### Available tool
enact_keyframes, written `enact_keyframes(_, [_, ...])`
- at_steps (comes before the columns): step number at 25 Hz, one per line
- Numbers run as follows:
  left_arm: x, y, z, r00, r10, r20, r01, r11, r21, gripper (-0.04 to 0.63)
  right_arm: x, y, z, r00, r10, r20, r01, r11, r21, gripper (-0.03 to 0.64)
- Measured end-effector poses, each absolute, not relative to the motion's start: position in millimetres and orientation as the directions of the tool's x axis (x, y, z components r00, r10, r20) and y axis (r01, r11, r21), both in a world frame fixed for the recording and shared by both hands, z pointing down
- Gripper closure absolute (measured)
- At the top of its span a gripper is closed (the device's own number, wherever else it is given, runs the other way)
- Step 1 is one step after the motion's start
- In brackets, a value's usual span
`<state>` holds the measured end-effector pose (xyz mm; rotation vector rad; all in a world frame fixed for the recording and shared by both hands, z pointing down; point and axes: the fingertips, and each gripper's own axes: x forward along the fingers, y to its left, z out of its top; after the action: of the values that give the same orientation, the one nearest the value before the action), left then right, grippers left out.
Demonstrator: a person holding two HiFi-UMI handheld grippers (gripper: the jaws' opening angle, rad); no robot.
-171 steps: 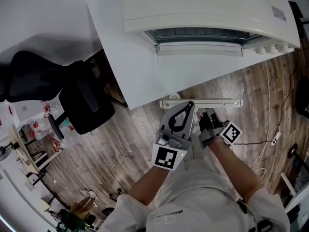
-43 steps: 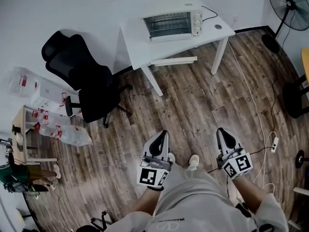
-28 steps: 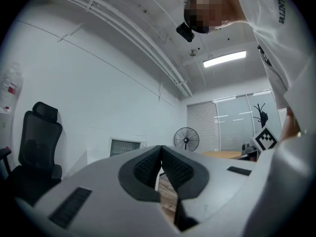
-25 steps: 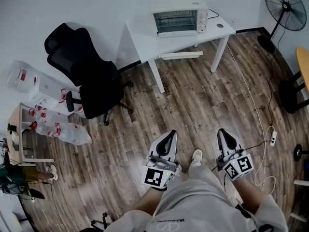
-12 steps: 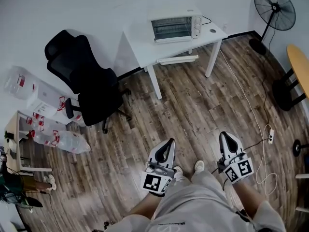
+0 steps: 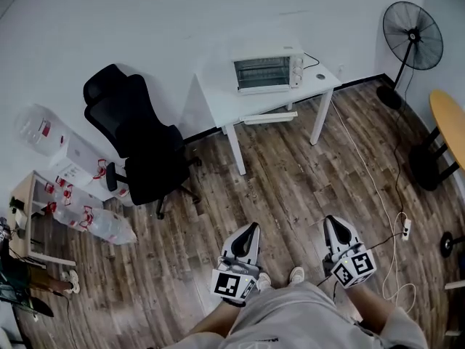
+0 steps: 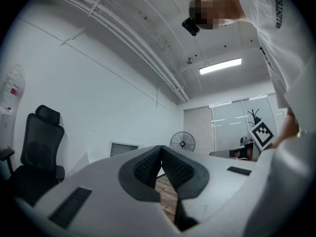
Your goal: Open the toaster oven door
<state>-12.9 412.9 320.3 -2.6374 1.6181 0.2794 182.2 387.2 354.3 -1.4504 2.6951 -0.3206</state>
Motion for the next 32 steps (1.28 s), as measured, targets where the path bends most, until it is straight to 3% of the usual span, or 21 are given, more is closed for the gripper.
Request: enact_keyframes(32, [36, 398, 301, 0.445, -0.869, -0.214, -0.884, -0.464, 0.048, 0.586, 196, 375, 341, -0.614, -0.789, -0.007, -0.768, 0.600, -0.223, 0.600])
